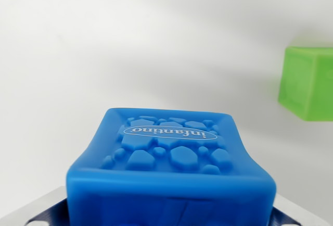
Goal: Stack cube
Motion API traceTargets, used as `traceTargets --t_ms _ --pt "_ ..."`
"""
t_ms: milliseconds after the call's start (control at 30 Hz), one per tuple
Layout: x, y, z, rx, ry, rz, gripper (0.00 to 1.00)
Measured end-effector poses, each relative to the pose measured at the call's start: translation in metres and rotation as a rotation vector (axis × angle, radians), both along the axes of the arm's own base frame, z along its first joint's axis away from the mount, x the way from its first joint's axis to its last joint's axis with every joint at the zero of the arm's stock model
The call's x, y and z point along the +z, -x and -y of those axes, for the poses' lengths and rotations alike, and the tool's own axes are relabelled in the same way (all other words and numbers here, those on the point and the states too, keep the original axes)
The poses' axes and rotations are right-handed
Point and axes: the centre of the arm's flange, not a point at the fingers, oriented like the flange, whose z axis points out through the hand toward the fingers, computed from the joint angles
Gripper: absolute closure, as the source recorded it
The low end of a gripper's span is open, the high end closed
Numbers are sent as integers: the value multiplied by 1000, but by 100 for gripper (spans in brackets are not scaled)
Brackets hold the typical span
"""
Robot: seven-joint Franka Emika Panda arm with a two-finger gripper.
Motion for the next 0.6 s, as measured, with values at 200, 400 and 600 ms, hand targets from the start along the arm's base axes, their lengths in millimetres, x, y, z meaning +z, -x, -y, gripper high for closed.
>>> traceTargets --t_ms 200,400,600 --pt "0 -5 10 -1 0 0 100" --pt "1 -10 22 -3 0 1 100" --pt "1 -15 32 -5 0 0 100"
